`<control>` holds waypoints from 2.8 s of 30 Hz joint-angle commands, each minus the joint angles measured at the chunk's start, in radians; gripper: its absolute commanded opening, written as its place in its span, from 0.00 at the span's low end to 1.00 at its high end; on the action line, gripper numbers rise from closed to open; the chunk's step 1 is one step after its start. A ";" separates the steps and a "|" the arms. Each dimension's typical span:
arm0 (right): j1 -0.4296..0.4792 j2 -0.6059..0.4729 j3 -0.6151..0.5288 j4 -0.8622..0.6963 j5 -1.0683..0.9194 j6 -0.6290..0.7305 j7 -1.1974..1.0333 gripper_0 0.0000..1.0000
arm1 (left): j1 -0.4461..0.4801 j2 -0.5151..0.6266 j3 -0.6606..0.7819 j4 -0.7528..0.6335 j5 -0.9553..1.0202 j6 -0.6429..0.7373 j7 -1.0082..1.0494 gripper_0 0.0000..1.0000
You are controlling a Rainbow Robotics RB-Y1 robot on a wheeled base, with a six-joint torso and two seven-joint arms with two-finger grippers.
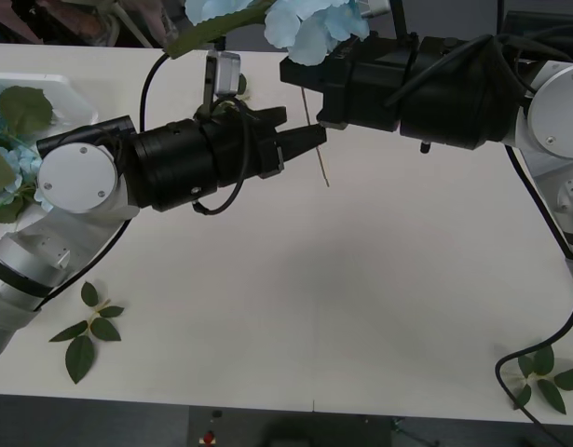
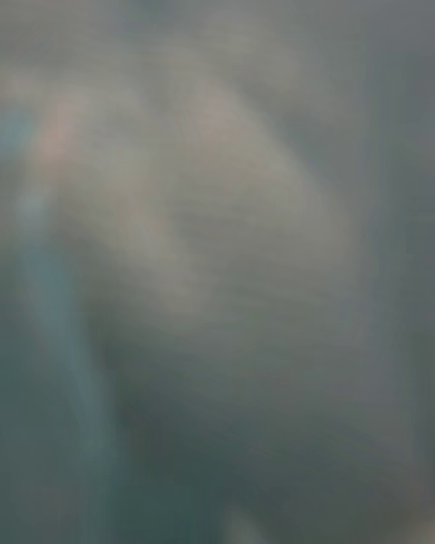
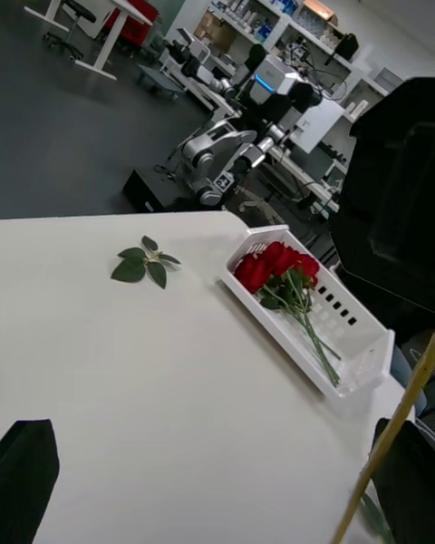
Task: Put the red flowers into the right box and the blue flowers into the left box
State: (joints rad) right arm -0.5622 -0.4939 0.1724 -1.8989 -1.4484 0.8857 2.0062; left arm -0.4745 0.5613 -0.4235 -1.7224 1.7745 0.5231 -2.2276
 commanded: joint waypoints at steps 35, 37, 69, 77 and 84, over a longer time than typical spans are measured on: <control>-0.016 -0.058 0.004 -0.058 -0.014 0.032 0.036 0.67 | -0.042 0.114 -0.017 -0.026 0.178 -0.017 -0.056 0.00; -0.015 -0.071 0.004 -0.062 -0.015 0.032 0.037 0.71 | -0.042 0.150 -0.017 -0.034 0.238 -0.017 -0.056 0.00; 0.105 -0.588 0.001 0.017 -0.630 0.260 0.699 0.77 | 0.333 0.537 0.410 0.538 0.945 0.250 -0.041 0.00; 0.104 -0.650 -0.002 0.017 -0.690 0.291 0.699 0.77 | 0.330 0.536 0.413 0.578 0.945 0.242 -0.043 0.02; 0.104 -0.736 -0.002 0.017 -0.794 0.289 0.699 0.79 | 0.327 0.537 0.413 0.575 0.945 0.235 -0.043 0.88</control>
State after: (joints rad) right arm -0.4294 -1.1855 0.1705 -1.8684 -2.2188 1.1796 2.7232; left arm -0.1410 1.0718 -0.0214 -1.1405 2.7128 0.7622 -2.2280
